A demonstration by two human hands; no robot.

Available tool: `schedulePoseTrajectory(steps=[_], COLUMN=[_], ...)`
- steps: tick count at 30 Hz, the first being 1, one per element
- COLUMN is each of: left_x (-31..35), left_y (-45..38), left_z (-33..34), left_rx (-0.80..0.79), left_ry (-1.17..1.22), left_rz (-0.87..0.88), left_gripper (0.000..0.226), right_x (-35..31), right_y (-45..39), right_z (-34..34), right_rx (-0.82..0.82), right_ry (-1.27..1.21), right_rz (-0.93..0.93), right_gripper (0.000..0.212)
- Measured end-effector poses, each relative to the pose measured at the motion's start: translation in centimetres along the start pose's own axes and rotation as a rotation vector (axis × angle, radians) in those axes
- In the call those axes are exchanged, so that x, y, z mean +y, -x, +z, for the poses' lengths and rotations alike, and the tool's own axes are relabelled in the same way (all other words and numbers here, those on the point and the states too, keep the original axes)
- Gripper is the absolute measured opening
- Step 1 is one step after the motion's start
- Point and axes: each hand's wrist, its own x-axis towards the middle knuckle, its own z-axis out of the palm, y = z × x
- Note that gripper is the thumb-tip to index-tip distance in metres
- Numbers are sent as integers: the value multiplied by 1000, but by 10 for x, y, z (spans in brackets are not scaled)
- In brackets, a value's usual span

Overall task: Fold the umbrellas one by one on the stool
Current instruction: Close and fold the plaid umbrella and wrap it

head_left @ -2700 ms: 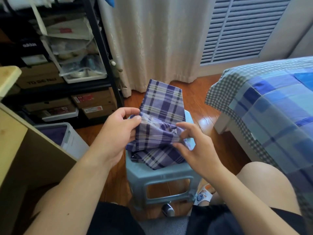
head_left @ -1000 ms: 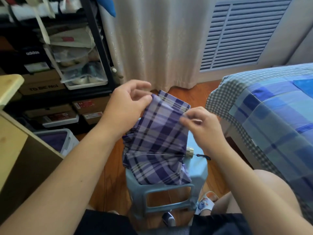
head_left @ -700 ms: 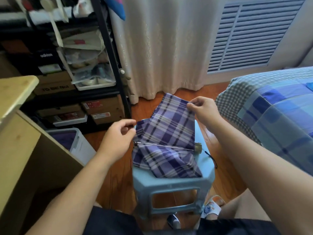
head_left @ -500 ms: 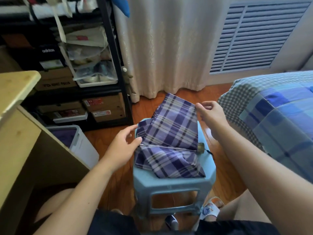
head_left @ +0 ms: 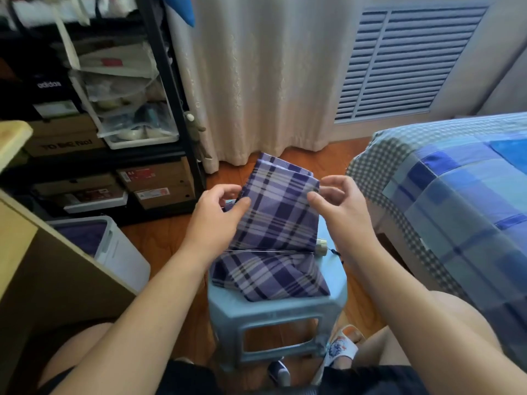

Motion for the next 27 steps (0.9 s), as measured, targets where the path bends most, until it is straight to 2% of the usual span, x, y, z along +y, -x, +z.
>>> schedulePoseTrajectory(steps=[2,5,9,13,16,19,23,27], left_x=[9,14,5,-2,5,24,50,59], left_y=[-4,-4,6,18,19,14,9,13], left_z=[0,-2,-9,-15,-12,-8,-10,-14], left_rx=[-15,-45,-21,-23,-126,-193,-184,-196], left_ry=[74,75,9,98,186,217,316,313], left_rz=[-21,0,63,46,26,104,176,235], left_gripper=[21,4,12,4,33,57,60,50], right_x=[-6,-9,-6,-10,-12,-11,-12,-10], right_y=[-5,-9,-7,-6,0,4,11,20], right_z=[3,1,-7,-13,-13,-14,-19,-18], right_rx=[29,107,106,91,35,-31,-88,-60], right_ry=[-46,-33,158,208,222,187,88,180], right_rz=[-34,-157,-277,-333,-317,-265,-208,-234], right_gripper=[23,13,15,20,21,31,41,43])
